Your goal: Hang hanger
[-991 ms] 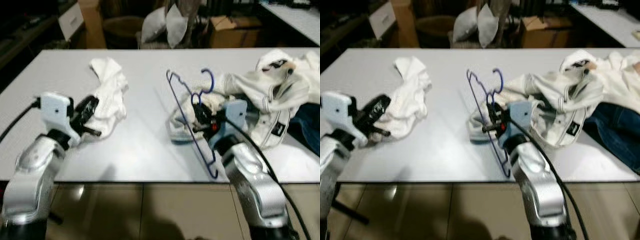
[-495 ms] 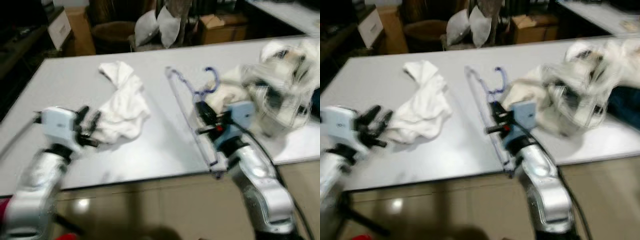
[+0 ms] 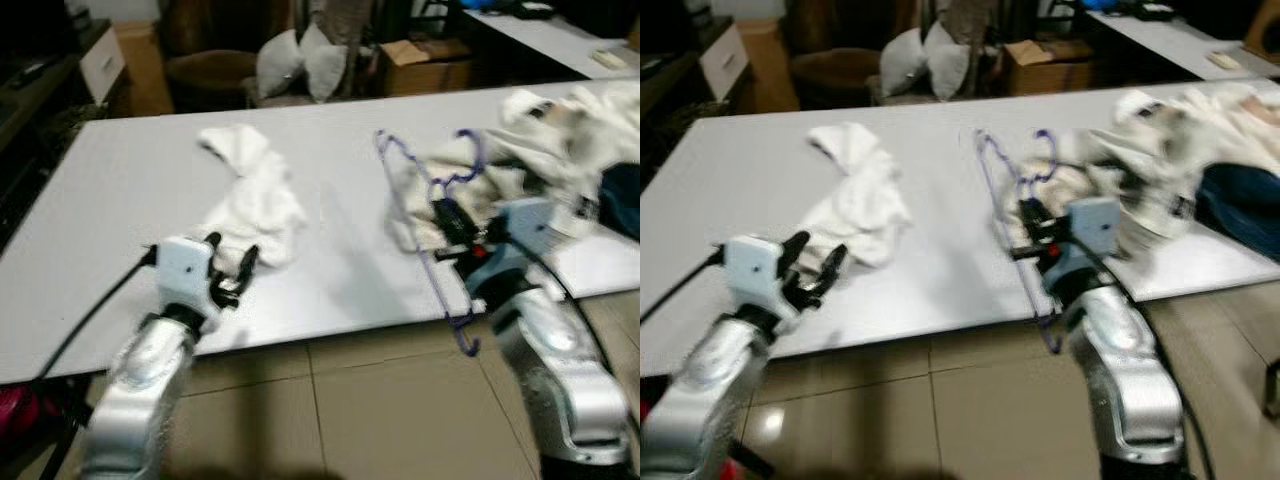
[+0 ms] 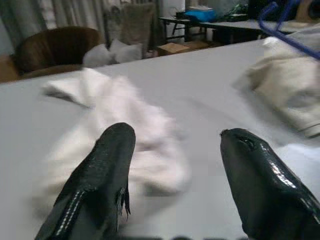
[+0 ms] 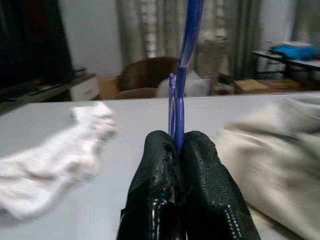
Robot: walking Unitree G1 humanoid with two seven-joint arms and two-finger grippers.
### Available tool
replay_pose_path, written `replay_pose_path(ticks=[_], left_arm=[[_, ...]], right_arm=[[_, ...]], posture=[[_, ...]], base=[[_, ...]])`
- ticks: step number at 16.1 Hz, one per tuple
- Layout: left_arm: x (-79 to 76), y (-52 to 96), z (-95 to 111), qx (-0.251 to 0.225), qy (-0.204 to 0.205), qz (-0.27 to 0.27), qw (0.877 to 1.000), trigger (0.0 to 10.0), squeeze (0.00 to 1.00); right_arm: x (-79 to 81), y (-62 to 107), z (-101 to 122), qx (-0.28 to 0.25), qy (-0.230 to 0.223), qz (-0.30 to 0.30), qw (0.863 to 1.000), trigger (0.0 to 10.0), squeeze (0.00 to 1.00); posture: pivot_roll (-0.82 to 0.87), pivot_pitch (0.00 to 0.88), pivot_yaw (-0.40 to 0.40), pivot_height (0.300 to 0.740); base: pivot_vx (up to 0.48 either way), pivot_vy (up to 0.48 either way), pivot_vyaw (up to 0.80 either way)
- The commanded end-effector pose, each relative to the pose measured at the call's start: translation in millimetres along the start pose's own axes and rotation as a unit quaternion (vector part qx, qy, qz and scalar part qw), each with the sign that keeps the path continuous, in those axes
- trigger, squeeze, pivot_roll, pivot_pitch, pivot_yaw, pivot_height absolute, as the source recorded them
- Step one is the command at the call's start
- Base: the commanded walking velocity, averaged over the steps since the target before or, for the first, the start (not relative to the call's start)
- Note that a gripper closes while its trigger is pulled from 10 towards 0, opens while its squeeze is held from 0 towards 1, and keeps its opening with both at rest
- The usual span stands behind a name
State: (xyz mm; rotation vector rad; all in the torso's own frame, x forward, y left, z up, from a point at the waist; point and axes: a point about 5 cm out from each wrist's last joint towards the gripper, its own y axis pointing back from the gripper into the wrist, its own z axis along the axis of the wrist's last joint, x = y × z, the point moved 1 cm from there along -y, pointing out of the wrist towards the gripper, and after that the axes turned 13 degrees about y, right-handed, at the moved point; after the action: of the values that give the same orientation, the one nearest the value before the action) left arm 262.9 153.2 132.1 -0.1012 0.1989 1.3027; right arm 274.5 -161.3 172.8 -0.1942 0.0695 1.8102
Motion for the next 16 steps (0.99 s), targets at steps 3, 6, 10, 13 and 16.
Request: replay_pose_path(ticks=[3, 6, 10, 13, 16], left_arm=[[-3.4, -4.3, -7.0, 0.015, -0.013, -0.008, 1.0, 10.0, 1.0], [4.1, -6.7, -9.3, 0.025, -0.039, -0.011, 0.999, 10.0, 1.0], [22.9, -13.2, -3.0, 0.02, -0.072, 0.029, 0.997, 10.0, 0.34], [37.1, -25.7, -9.4, 0.049, -0.085, 0.057, 0.994, 10.0, 0.05], [42.9, -38.7, -9.5, 0.066, -0.085, 0.054, 0.993, 10.0, 0.0]], right_arm=[[-6.4, 6.1, 1.3, 0.002, 0.004, -0.005, 1.0, 10.0, 0.0], [-4.4, 6.9, -0.9, 0.007, 0.003, -0.004, 1.0, 10.0, 0.0], [4.5, 8.2, -2.6, 0.011, -0.001, 0.003, 1.0, 10.0, 0.0], [6.1, 9.0, -2.9, 0.013, 0.004, 0.0, 1.0, 10.0, 0.0], [6.0, 6.6, -1.8, 0.013, 0.004, 0.002, 1.0, 10.0, 0.0]], posture=[[-0.15, 0.0, 0.077, 0.74], [-0.15, 0.0, 0.093, 0.74], [-0.15, 0.0, 0.118, 0.74], [-0.17, 0.0, 0.125, 0.74], [-0.16, 0.0, 0.1, 0.74]], base=[[0.0, 0.0, 0.0], [0.0, 0.0, 0.0], [0.0, 0.0, 0.0], [0.0, 0.0, 0.0], [0.0, 0.0, 0.0]])
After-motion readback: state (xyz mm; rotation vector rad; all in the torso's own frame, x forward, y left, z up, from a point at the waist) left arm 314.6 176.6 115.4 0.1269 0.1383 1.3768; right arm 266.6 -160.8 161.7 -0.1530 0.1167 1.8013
